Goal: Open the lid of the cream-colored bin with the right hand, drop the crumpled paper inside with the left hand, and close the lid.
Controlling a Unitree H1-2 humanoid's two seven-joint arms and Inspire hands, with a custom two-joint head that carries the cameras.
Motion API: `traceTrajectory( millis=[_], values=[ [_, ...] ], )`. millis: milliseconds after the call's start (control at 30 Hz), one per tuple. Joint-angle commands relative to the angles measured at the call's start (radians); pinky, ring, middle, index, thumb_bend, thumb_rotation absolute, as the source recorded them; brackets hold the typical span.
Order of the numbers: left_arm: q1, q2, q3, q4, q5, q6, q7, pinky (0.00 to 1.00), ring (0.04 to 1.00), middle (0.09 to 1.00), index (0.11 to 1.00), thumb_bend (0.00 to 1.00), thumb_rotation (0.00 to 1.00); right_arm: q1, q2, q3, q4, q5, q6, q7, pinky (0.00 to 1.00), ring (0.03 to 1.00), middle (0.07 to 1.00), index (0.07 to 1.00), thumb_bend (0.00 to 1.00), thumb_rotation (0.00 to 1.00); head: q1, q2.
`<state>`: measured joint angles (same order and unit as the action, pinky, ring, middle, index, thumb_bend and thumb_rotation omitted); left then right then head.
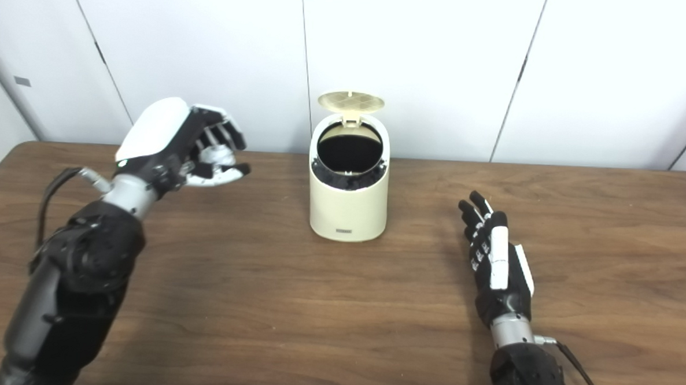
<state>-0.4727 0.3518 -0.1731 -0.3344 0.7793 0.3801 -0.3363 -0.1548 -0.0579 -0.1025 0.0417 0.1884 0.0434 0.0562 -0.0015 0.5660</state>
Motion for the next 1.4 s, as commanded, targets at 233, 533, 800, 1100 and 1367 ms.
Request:
traceTrajectory(
  millis=[233,533,800,1100,1367],
  values=[
    [-0.135,-0.044,-0.04,0.053,0.082,0.007,0.015,0.34,0.381,0.465,0.534,0.47,0.0,-0.006,-0.003,-0.001,-0.018,-0.005,-0.005,-0.002,1.0,0.955,0.91,0.932,0.6,1.0,0.003,-0.004],
    [-0.199,-0.096,-0.048,0.097,0.07,-0.015,0.029,0.3,0.379,0.453,0.506,0.47,0.0,-0.007,-0.007,-0.008,-0.008,0.002,-0.012,0.002,1.0,0.953,0.907,0.929,0.59,1.0,-0.003,-0.005],
    [-0.235,-0.127,-0.062,0.105,0.075,-0.012,0.019,0.31,0.373,0.472,0.518,0.47,0.0,-0.007,-0.012,-0.008,-0.009,-0.002,-0.007,0.001,1.0,0.956,0.907,0.927,0.59,1.0,-0.007,0.001],
    [-0.252,-0.178,-0.073,0.137,0.064,-0.006,0.034,0.31,0.374,0.485,0.523,0.47,0.0,-0.008,-0.018,-0.005,-0.006,-0.014,0.0,-0.002,1.0,0.967,0.912,0.935,0.58,1.0,0.001,0.003],
    [-0.259,-0.195,-0.102,0.181,0.095,-0.029,0.068,0.36,0.376,0.467,0.509,0.47,0.0,-0.008,-0.018,-0.005,-0.007,-0.011,0.006,-0.001,1.0,0.978,0.914,0.939,0.58,1.0,0.005,0.002]
  ],
)
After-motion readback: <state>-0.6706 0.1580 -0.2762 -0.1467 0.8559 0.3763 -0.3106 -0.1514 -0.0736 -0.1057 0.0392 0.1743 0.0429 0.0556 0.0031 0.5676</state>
